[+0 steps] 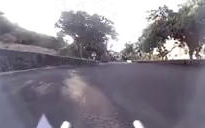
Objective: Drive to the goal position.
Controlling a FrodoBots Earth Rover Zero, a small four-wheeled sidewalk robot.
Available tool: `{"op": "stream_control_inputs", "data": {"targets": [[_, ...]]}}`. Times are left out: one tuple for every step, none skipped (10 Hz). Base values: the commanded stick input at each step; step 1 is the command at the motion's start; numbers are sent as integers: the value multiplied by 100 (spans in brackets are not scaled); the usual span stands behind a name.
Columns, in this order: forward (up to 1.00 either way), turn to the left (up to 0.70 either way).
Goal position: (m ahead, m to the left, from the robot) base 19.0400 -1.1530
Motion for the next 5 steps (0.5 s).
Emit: {"op": "stream_control_inputs", "data": {"targets": [[67,2],[67,2],[67,2],[67,2],[67,2]]}}
